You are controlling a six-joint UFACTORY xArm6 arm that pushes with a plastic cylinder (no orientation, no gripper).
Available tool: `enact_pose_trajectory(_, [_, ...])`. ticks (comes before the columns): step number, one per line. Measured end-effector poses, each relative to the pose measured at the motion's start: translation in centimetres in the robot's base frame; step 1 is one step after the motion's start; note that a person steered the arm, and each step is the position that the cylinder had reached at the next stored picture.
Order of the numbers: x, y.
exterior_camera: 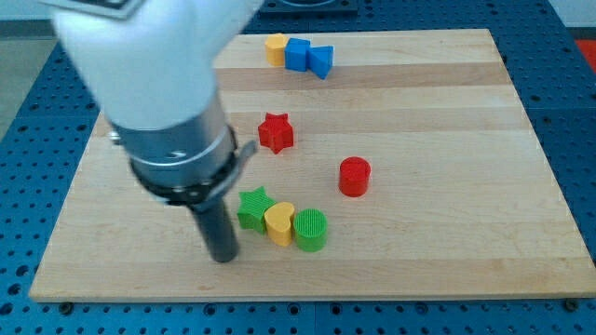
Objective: Drag the yellow heart into the red star
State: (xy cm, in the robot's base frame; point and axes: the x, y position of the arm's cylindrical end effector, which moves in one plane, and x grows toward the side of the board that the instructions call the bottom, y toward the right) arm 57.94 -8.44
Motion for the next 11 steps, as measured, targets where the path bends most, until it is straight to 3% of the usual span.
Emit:
enact_pose_trajectory(3, [-1.0, 6.9])
enact_pose_trajectory(6, [-6.2, 7.0])
enact_pose_trajectory(9, [-5.8, 3.4])
enact_pose_trajectory(11, [-7.8, 3.2])
